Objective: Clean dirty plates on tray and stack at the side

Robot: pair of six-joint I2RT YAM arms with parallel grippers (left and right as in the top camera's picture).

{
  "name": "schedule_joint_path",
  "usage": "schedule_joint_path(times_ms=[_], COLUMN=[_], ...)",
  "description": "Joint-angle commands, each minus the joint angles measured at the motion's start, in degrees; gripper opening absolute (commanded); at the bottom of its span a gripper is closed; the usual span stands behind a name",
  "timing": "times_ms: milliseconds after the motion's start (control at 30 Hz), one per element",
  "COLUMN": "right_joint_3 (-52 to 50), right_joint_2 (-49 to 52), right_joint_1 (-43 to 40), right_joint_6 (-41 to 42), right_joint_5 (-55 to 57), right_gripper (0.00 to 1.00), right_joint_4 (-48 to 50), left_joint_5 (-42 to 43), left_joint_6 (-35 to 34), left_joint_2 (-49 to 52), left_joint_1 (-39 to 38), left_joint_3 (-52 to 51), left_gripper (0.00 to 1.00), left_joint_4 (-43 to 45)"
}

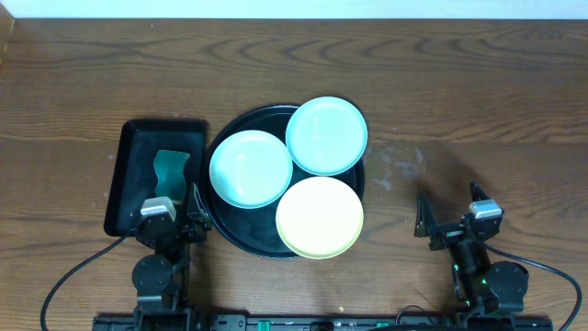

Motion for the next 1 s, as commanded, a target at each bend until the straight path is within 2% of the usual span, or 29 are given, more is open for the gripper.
schedule_joint_path(times_ms=[0, 967], right_joint_3=[-0.09, -0.09], right_joint_2=[-0.26, -0.26], right_joint_1=[0.59, 0.59], right_joint_6=[-0.48, -0.7], right_joint_5=[-0.31, 0.76], right_gripper=[0.99, 0.99], right_joint_4=[-0.17, -0.2], left_joint_5=[-0.7, -0.7], left_joint_6=[0.96, 0.96], left_joint_2=[0.2, 0.2], left_joint_1=[-0.17, -0.17], left_joint_3=[-0.87, -0.87], left_gripper=[0.79, 0.79], left_joint_4=[-2.6, -2.6])
